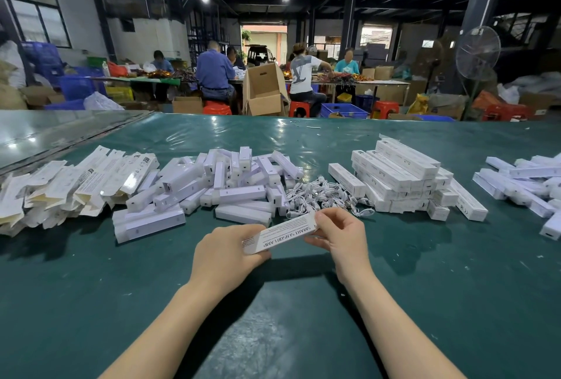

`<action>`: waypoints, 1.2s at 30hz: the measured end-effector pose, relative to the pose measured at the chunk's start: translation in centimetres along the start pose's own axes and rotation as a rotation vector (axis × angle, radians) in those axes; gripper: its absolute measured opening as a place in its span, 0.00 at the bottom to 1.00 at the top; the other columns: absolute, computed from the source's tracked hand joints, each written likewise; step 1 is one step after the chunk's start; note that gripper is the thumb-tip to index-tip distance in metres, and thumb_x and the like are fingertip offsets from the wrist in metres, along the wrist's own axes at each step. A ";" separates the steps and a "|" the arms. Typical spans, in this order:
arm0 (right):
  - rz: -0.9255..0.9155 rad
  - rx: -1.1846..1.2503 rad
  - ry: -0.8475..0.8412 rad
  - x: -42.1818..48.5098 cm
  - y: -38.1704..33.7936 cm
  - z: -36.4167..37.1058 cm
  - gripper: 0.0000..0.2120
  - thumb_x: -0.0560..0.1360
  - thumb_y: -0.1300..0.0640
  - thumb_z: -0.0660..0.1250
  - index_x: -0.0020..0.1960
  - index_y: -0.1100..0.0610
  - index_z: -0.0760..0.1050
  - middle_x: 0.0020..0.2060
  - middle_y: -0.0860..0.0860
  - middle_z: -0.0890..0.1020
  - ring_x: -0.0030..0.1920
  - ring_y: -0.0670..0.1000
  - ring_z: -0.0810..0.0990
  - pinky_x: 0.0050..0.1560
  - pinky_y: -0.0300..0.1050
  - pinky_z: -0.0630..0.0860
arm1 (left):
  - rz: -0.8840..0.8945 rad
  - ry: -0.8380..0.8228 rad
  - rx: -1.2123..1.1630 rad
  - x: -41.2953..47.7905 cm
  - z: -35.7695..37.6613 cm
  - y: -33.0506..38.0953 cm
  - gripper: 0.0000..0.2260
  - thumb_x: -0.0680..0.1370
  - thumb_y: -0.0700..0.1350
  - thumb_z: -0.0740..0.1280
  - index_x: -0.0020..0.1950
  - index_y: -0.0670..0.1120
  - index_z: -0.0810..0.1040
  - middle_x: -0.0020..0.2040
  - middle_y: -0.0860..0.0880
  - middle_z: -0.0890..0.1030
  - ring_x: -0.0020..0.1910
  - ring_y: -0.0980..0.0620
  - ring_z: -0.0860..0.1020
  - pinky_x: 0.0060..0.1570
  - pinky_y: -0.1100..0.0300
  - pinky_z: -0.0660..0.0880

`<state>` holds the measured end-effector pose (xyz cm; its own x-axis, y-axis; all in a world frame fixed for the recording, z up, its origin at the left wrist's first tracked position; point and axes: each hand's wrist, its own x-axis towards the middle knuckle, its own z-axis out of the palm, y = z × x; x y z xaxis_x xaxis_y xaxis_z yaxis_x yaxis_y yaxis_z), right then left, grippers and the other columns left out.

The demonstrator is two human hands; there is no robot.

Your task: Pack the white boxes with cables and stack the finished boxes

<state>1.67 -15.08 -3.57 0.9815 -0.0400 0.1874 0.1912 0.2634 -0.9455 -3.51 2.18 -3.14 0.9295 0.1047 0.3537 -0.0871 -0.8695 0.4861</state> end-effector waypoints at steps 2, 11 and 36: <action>-0.017 -0.020 0.002 0.1 0.1 -0.1 0.10 0.74 0.69 0.63 0.36 0.60 0.74 0.33 0.55 0.79 0.30 0.46 0.80 0.30 0.39 0.78 | -0.005 -0.003 0.009 0.0 0.0 0.1 0.11 0.69 0.54 0.71 0.50 0.64 0.79 0.45 0.59 0.82 0.46 0.54 0.78 0.41 0.60 0.72; -0.200 -0.297 0.041 0.0 0.3 0.1 0.15 0.72 0.68 0.64 0.30 0.54 0.71 0.26 0.46 0.75 0.30 0.49 0.74 0.36 0.52 0.79 | 0.026 0.002 0.004 -0.1 -0.1 0.2 0.11 0.69 0.52 0.71 0.50 0.62 0.79 0.43 0.58 0.82 0.45 0.52 0.77 0.43 0.57 0.73; -0.330 -0.310 0.142 -1.2 0.2 1.6 0.10 0.75 0.66 0.65 0.40 0.53 0.78 0.39 0.53 0.81 0.39 0.49 0.78 0.42 0.42 0.78 | 0.006 0.022 -0.114 0.1 -0.4 0.3 0.12 0.65 0.49 0.74 0.47 0.61 0.82 0.41 0.56 0.83 0.42 0.54 0.77 0.41 0.61 0.70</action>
<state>0.55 -13.43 -3.59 0.8555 -0.2101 0.4733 0.4664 -0.0847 -0.8805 -3.57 2.09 -2.60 0.9208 0.1116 0.3738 -0.1339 -0.8095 0.5716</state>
